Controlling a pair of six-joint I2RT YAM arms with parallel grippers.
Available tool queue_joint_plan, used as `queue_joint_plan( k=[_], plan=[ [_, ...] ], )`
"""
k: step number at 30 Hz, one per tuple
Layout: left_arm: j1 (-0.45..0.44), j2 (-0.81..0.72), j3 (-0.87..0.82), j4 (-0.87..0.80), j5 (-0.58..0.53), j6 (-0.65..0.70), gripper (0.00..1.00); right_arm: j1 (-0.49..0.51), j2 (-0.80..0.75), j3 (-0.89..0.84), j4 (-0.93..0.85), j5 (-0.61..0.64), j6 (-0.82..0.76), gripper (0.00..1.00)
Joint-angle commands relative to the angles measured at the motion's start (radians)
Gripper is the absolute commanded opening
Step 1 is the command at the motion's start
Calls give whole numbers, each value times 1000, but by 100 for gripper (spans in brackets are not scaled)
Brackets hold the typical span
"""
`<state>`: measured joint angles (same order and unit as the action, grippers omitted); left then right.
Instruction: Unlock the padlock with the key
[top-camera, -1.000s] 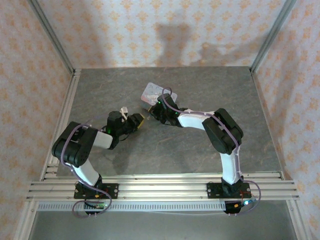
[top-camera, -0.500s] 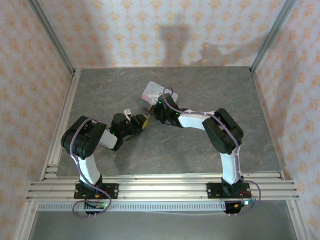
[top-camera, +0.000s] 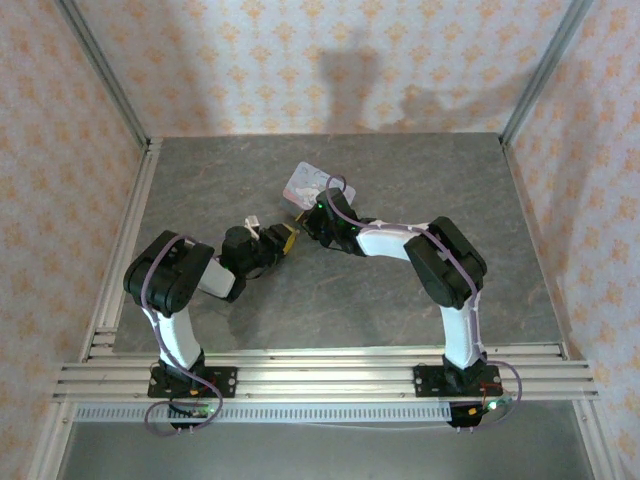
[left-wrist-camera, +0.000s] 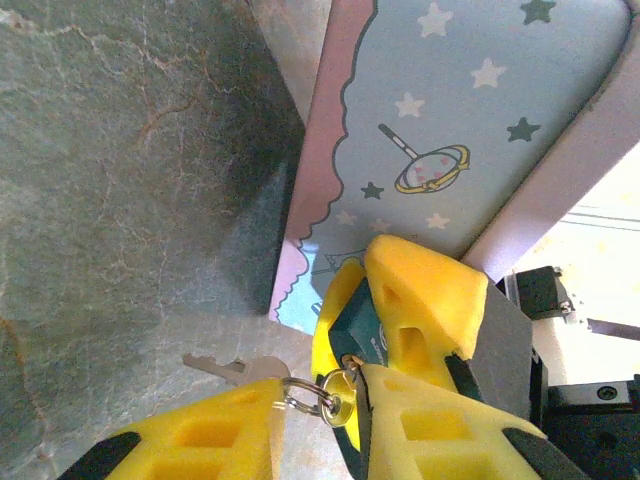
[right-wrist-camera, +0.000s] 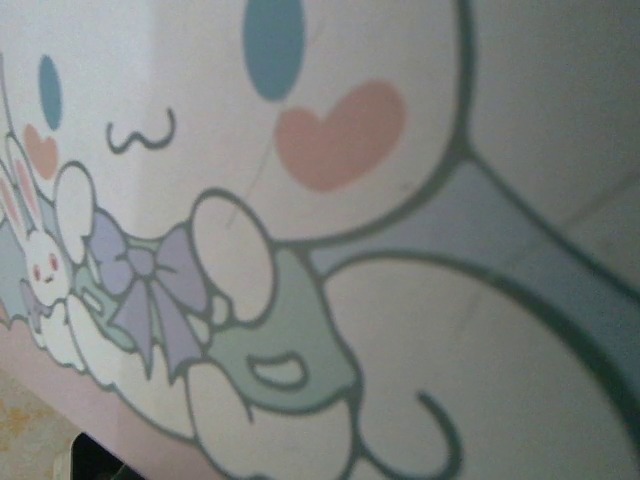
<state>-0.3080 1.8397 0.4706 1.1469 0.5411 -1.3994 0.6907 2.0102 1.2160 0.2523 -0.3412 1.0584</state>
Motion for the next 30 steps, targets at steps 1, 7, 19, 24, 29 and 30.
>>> queue_joint_plan(
  k=[1,7,19,24,29,30],
  plan=[
    [-8,28,19,74,-18,-24,25,4,-6,-23,-15,-64,62,0],
    [-17,50,34,100,-9,-44,21,7,-2,-23,-5,-70,71,0],
    [-23,64,52,146,1,-70,0,19,4,-20,-2,-77,80,0],
    [-26,63,69,154,8,-56,0,26,17,-10,-6,-89,89,0],
    [-28,12,82,43,56,190,0,26,16,50,-134,-108,39,0],
    [-27,0,79,18,61,263,0,26,15,66,-169,-111,24,0]
  ],
)
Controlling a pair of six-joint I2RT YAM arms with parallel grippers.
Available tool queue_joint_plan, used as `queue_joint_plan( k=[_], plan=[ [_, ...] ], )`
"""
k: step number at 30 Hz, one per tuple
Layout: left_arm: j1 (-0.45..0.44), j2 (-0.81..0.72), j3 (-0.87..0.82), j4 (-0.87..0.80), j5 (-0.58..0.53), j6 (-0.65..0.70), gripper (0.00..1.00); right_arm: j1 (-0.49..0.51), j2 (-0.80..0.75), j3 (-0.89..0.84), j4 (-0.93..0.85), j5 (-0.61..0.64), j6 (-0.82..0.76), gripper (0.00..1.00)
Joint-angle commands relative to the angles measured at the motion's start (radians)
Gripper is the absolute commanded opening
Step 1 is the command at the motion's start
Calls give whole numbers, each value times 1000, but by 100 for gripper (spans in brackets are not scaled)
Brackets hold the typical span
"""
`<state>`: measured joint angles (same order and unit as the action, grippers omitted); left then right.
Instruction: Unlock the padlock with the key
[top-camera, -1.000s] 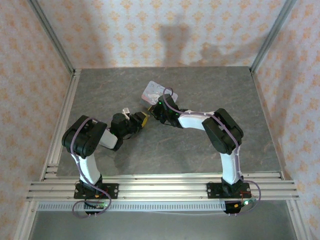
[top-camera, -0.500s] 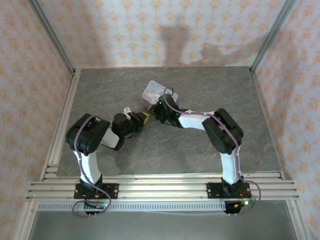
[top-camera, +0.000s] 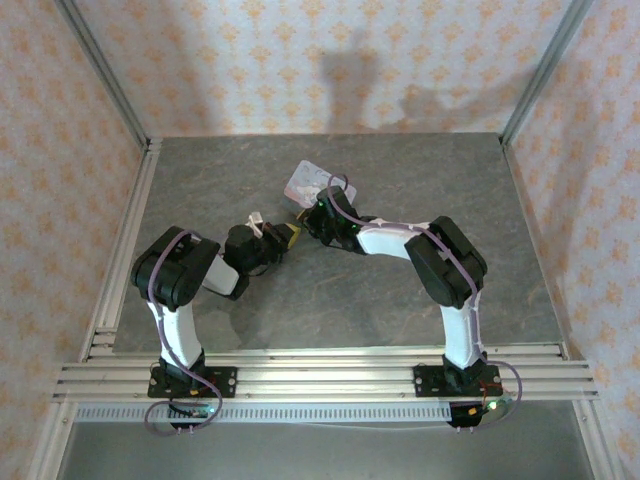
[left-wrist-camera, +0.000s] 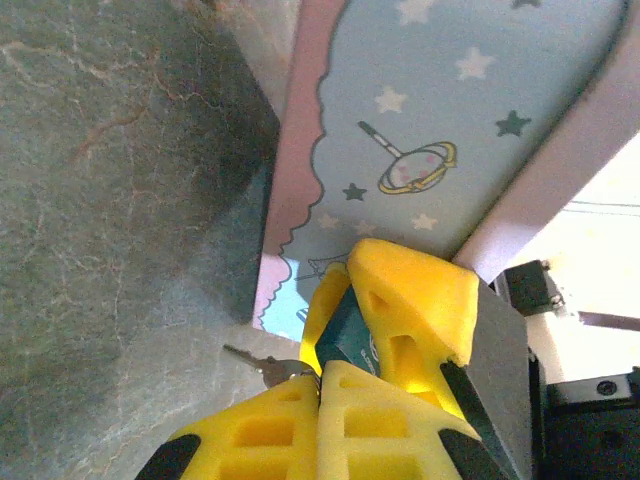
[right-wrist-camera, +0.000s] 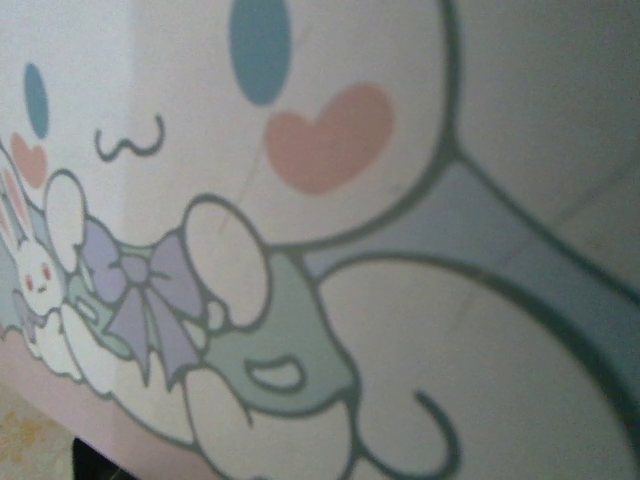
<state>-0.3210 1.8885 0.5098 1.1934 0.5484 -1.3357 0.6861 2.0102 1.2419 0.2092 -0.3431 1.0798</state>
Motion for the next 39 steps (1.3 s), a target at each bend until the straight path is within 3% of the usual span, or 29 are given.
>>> queue_joint_plan(
  k=[1,9,19,25,31,39],
  plan=[
    [-14,-57,36,-46,61,266,0,30,13,53,-154,-117,-8,0],
    [-48,-78,14,-82,50,568,0,30,11,66,-160,-171,29,0],
    [-195,-267,-37,-311,-214,1031,0,29,9,60,-132,-212,81,0],
    [-227,-316,-28,-465,-279,1249,0,23,-4,51,-177,-263,61,0],
    [-263,-316,1,-577,-312,1373,0,12,-5,75,-288,-302,-15,4],
    [-267,-280,-24,-531,-313,1341,0,12,-15,75,-305,-312,-29,15]
  ],
)
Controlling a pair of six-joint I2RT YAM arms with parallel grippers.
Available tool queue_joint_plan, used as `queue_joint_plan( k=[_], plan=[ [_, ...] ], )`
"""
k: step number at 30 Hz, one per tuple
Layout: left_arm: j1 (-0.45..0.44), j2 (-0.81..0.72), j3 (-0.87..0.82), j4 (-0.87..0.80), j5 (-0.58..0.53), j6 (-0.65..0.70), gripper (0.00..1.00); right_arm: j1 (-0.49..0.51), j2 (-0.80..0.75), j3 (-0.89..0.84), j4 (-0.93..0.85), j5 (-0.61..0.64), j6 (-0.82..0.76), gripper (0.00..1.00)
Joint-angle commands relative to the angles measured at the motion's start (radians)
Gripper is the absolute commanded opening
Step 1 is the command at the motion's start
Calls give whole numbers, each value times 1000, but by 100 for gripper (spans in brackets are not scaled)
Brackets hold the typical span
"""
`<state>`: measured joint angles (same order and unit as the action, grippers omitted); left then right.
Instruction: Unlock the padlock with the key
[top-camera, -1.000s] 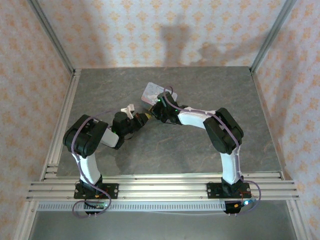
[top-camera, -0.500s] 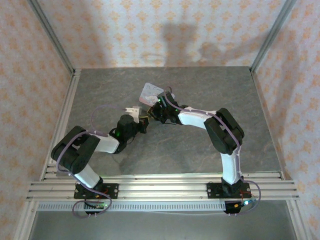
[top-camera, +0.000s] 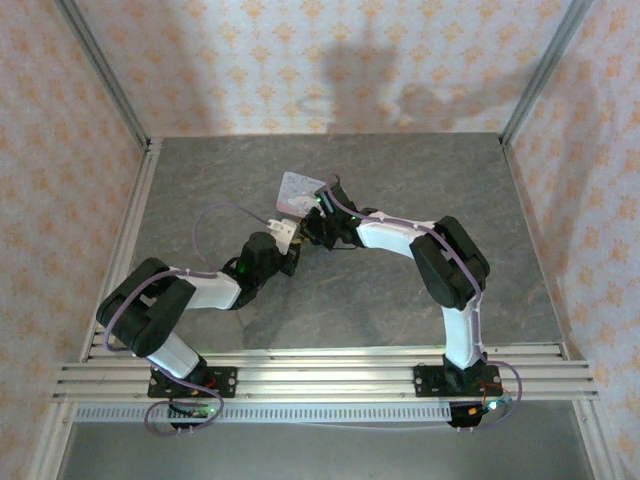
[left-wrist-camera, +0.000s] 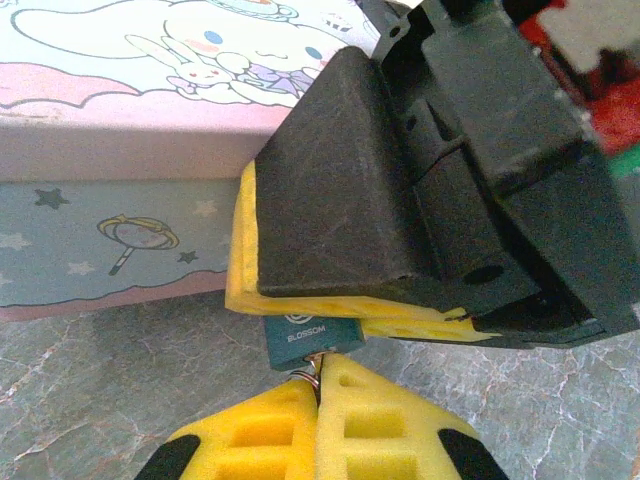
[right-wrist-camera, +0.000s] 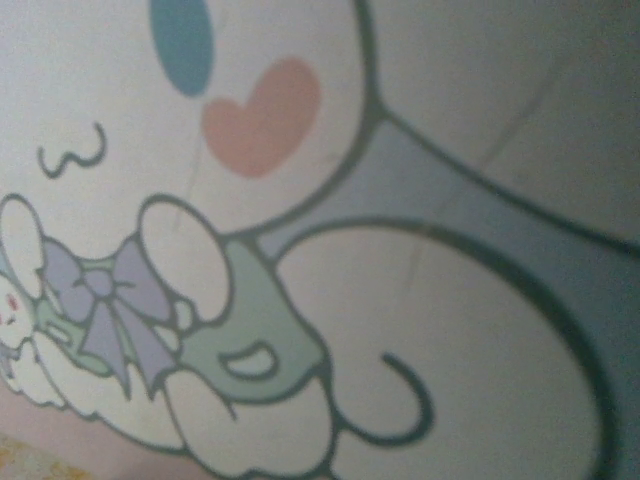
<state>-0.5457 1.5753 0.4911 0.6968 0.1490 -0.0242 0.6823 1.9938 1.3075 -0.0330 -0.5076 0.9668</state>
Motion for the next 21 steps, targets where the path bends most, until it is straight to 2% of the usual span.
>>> queue_joint_plan(
  k=[1,8,12,15,18,21],
  plan=[
    [-43,36,-6,-33,83,24,0,16,1,8,-63,-147,84,16],
    [-42,63,-17,-4,75,-9,0,16,-7,-6,-58,-147,92,29],
    [-42,69,-37,15,57,-21,0,16,-12,-13,-58,-145,93,30],
    [-42,68,-53,33,48,-28,0,16,-14,-22,-59,-145,92,22],
    [-42,67,-69,51,32,-37,0,16,-18,-26,-66,-142,84,7],
    [-42,61,-80,59,20,-40,0,16,-28,-22,-93,-131,59,0]
  ],
)
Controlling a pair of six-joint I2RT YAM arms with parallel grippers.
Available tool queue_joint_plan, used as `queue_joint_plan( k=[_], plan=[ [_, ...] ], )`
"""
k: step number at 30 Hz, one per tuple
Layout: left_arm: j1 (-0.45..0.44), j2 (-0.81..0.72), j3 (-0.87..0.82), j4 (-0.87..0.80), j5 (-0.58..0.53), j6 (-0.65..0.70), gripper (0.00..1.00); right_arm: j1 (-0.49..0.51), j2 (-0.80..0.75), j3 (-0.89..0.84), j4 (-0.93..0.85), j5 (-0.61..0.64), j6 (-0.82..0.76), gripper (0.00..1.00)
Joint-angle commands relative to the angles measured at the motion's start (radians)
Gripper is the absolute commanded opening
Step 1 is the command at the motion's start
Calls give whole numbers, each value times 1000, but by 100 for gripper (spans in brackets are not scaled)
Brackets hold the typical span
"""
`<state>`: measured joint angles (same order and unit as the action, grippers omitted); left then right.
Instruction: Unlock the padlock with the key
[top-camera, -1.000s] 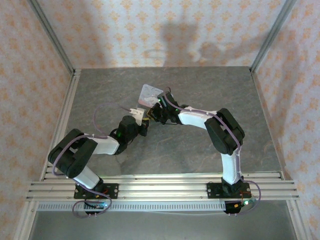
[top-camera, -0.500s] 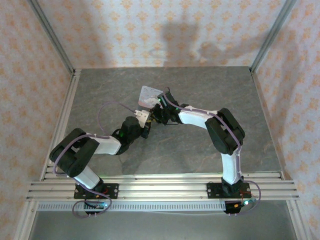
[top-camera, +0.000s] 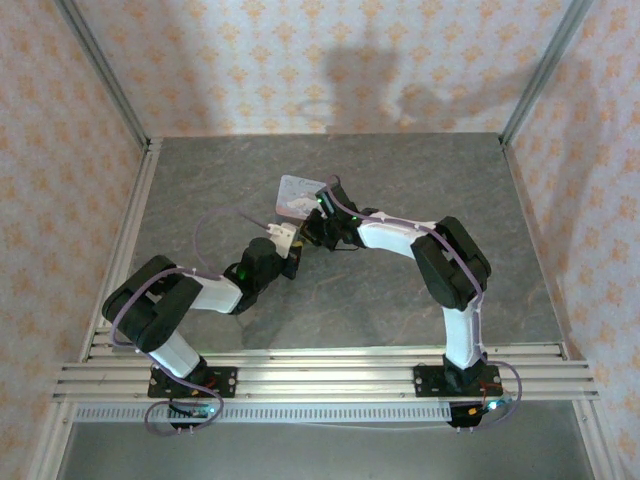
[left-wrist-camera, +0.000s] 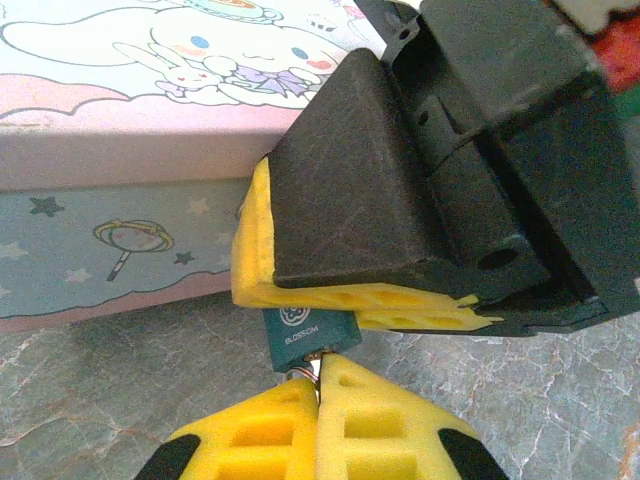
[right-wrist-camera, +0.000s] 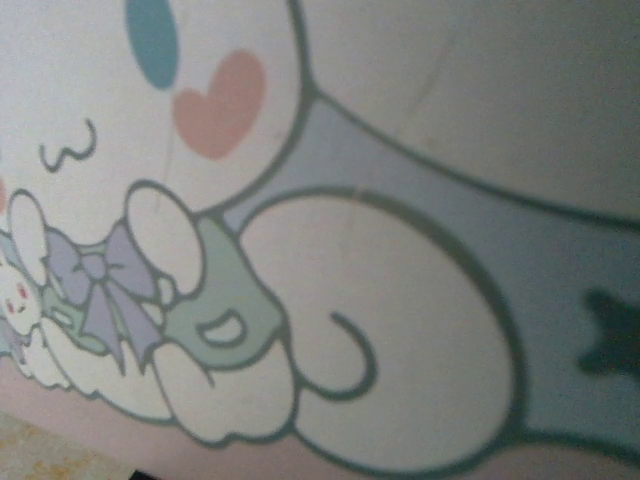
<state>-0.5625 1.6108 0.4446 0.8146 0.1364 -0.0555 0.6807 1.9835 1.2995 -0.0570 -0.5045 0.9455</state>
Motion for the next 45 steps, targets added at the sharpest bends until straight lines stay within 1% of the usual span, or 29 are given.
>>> queue_joint_plan(
  k=[1,4,7,9,10,13,15,18,20,24,28,37,42,45],
  plan=[
    [-26,21,-36,-60,27,-6,0,16,-21,-13,-79,-130,72,0],
    [-25,-5,-41,-81,10,23,0,12,-30,-9,-114,-121,47,0],
    [-42,-52,-35,-139,-36,90,0,4,-36,-1,-148,-120,27,0],
    [-57,-87,-16,-202,-62,150,0,-3,-37,10,-183,-118,10,5],
    [-64,-99,-9,-220,-69,169,0,-5,-35,15,-193,-120,2,6],
    [-83,-115,15,-268,-81,202,0,-9,-23,32,-200,-152,-5,11],
    [-91,-105,16,-267,-87,203,0,-9,-11,37,-194,-174,2,16],
    [-96,-83,7,-244,-95,180,0,-9,-14,24,-181,-176,12,23],
    [-96,-72,-6,-224,-107,158,0,-9,-21,15,-175,-168,16,27],
    [-96,-57,-34,-186,-123,115,0,-9,-39,0,-166,-151,27,38],
    [-95,-52,-76,-130,-129,62,0,-9,-69,-28,-156,-106,33,46],
    [-91,-63,-116,-75,-142,-12,0,-3,-117,-79,-154,-46,0,47],
    [-81,-75,-127,-65,-136,-45,0,23,-160,-117,-155,60,-44,47],
    [-76,-81,-130,-67,-129,-57,0,51,-160,-100,-191,119,-71,47]
  ],
)
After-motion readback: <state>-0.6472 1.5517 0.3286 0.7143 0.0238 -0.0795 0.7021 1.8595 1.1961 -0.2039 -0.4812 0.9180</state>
